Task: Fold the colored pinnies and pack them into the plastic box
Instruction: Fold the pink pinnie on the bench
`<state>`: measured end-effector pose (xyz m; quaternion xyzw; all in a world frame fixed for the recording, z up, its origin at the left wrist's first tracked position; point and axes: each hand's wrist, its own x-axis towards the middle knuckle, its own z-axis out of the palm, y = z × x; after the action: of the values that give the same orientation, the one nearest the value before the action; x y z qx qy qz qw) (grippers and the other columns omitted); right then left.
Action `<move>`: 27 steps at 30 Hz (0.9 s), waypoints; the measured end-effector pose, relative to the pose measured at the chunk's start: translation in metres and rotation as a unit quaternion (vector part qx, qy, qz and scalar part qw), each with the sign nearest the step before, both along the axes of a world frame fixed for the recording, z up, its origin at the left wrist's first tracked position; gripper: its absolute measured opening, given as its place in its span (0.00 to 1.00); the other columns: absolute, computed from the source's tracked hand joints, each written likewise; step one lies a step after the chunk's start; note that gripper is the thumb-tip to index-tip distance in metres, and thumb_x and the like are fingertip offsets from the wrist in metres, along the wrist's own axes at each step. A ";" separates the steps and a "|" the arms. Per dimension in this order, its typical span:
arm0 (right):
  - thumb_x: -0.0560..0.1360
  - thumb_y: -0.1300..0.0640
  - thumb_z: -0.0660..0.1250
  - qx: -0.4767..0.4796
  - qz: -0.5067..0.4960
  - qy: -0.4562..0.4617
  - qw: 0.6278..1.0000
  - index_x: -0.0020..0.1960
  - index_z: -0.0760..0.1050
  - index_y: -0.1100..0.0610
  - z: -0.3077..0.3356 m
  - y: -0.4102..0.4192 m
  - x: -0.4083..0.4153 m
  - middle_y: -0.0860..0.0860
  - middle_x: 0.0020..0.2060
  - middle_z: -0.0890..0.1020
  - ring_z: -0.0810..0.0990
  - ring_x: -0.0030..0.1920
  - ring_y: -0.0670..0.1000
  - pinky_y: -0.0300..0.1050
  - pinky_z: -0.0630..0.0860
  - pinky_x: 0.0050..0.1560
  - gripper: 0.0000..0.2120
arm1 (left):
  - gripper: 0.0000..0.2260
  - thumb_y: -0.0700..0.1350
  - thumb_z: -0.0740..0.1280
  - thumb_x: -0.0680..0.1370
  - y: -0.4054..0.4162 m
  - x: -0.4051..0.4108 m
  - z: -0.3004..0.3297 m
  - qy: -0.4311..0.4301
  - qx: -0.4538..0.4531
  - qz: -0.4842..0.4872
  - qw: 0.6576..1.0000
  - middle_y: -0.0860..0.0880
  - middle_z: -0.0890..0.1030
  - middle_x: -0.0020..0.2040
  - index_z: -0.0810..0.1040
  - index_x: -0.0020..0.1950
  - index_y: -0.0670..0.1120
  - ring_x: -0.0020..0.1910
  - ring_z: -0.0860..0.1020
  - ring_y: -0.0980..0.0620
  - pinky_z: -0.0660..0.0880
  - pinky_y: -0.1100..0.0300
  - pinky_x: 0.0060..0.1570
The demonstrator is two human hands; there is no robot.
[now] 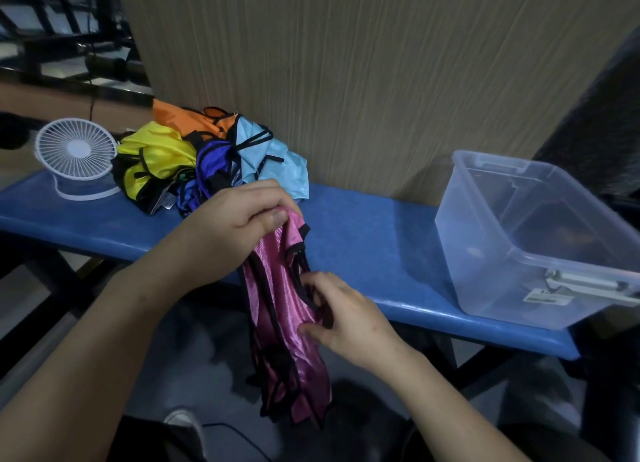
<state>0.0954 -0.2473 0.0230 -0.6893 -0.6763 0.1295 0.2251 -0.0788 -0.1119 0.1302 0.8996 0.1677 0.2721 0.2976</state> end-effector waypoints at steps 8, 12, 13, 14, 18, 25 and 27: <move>0.78 0.46 0.67 -0.037 -0.012 -0.049 0.998 0.62 0.73 0.50 0.001 0.001 0.002 0.46 0.50 0.68 0.77 0.48 0.53 0.50 0.74 0.47 0.15 | 0.09 0.46 0.61 0.80 0.001 -0.001 0.000 -0.003 -0.010 -0.004 1.000 0.52 0.78 0.48 0.81 0.50 0.54 0.54 0.78 0.48 0.71 0.62 0.53; 0.79 0.47 0.65 -0.060 -0.037 -0.094 0.993 0.56 0.77 0.55 0.000 0.000 0.004 0.49 0.50 0.66 0.74 0.51 0.54 0.50 0.72 0.45 0.12 | 0.09 0.46 0.61 0.80 0.004 -0.001 -0.001 0.003 -0.006 -0.005 1.000 0.51 0.78 0.48 0.81 0.50 0.55 0.52 0.78 0.49 0.71 0.63 0.52; 0.79 0.48 0.64 -0.054 -0.041 -0.103 0.992 0.54 0.78 0.56 0.000 0.000 0.006 0.49 0.50 0.65 0.72 0.52 0.54 0.51 0.72 0.46 0.12 | 0.09 0.47 0.61 0.80 0.005 -0.002 -0.002 0.005 -0.008 -0.005 1.000 0.51 0.78 0.48 0.81 0.49 0.55 0.52 0.78 0.49 0.71 0.64 0.51; 0.79 0.48 0.63 -0.041 -0.045 -0.113 0.992 0.51 0.79 0.57 -0.001 0.000 0.007 0.49 0.49 0.64 0.71 0.52 0.54 0.52 0.72 0.46 0.13 | 0.09 0.47 0.61 0.80 0.005 -0.002 -0.003 0.007 -0.009 -0.004 1.000 0.52 0.78 0.48 0.81 0.49 0.56 0.51 0.78 0.50 0.71 0.64 0.51; 0.77 0.45 0.57 0.046 -0.055 -0.170 0.983 0.41 0.79 0.56 -0.004 0.001 0.012 0.49 0.45 0.66 0.68 0.46 0.54 0.50 0.70 0.43 0.19 | 0.09 0.47 0.61 0.80 0.010 -0.007 -0.003 0.002 -0.008 0.005 1.000 0.52 0.78 0.49 0.80 0.49 0.57 0.52 0.78 0.51 0.71 0.64 0.52; 0.77 0.49 0.67 -0.013 0.053 -0.120 0.991 0.61 0.74 0.53 -0.001 -0.001 0.002 0.53 0.51 0.71 0.77 0.47 0.59 0.51 0.72 0.49 0.14 | 0.09 0.45 0.61 0.80 0.008 -0.005 -0.001 -0.015 0.019 0.019 1.000 0.54 0.78 0.48 0.81 0.49 0.52 0.49 0.77 0.57 0.67 0.72 0.50; 0.78 0.47 0.66 -0.009 0.054 -0.145 0.988 0.66 0.72 0.51 -0.001 -0.001 -0.002 0.52 0.52 0.72 0.78 0.47 0.60 0.51 0.72 0.50 0.19 | 0.09 0.45 0.61 0.80 0.007 -0.003 -0.002 -0.022 0.018 0.018 0.999 0.53 0.77 0.47 0.81 0.50 0.51 0.49 0.77 0.56 0.67 0.72 0.50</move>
<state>0.0938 -0.2488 0.0217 -0.6654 -0.7367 0.0465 0.1114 -0.0822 -0.1052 0.1281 0.8953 0.1728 0.3002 0.2802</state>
